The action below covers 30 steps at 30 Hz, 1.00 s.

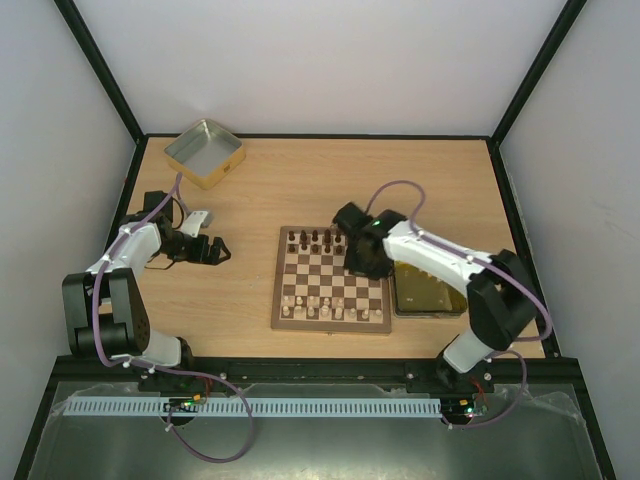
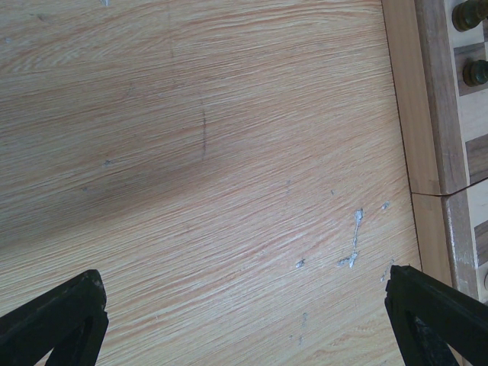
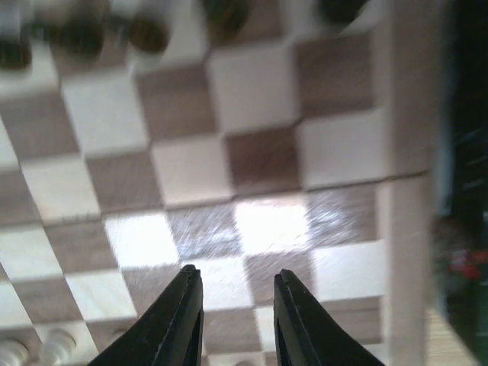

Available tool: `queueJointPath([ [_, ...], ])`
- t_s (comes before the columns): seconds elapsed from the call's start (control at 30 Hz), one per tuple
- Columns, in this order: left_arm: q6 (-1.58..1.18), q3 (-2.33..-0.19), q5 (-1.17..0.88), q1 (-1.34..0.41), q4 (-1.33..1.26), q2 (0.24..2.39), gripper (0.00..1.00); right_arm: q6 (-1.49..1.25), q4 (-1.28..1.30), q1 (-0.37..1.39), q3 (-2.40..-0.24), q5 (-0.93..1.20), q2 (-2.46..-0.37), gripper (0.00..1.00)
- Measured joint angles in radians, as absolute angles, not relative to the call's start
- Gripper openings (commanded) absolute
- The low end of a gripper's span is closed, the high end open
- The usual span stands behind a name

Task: Set up the chess pieces on the board
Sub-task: Pick up the chess piece from the storage box.

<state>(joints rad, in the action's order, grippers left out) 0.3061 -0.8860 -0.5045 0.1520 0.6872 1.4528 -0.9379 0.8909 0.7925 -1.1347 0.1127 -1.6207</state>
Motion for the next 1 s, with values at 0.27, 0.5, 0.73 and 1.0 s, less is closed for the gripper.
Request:
queueJointPath([
  [0.27,0.307,-0.886,-0.505,0.153,0.687,1.453,0.99,-0.874,0.975,0.51,-1.141,0.017,-1.46,0.25],
  [0.5,0.307,-0.886,-0.505,0.157,0.687,1.453,0.99,-0.815,0.991,0.294,-1.007,0.004,-1.402,0.25],
  [0.73,0.307,-0.886,-0.505,0.157,0.687,1.453,0.99,-0.772,0.965,0.215,-0.971,0.033,-1.417,0.25],
  [1.0,0.306,-0.886,-0.505,0.157,0.687,1.453,0.99,-0.735,0.909,0.171,-0.971,0.051,-1.499,0.25],
])
